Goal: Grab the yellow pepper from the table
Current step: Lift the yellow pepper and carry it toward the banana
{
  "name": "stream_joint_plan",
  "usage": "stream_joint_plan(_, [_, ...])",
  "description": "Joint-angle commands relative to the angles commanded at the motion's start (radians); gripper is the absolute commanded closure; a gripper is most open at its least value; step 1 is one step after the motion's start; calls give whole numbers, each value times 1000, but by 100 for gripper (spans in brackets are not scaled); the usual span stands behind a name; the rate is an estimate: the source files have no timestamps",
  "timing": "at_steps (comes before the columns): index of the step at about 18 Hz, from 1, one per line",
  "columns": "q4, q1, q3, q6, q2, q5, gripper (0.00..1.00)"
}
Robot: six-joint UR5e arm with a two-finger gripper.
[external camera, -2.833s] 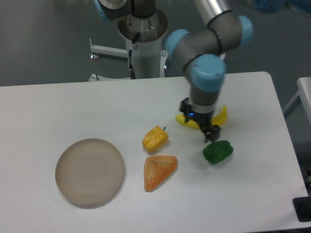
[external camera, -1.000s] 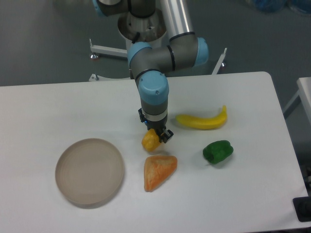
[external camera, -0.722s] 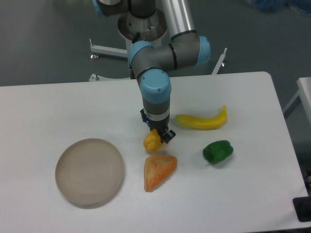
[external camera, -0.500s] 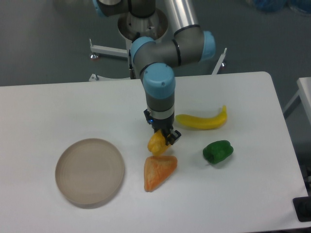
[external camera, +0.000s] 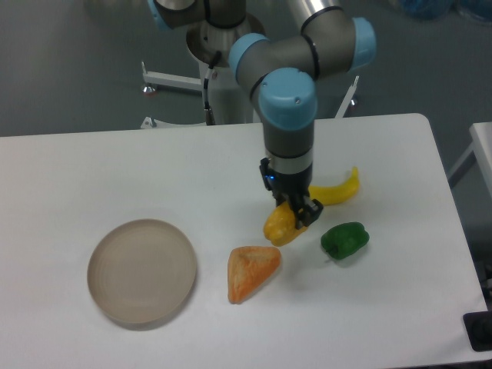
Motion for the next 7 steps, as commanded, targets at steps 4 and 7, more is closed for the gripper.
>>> stream_joint_plan(4, [3,15,3,14,-5,0,57])
stream_joint_plan(7, [5,14,5,14,-6,0,57])
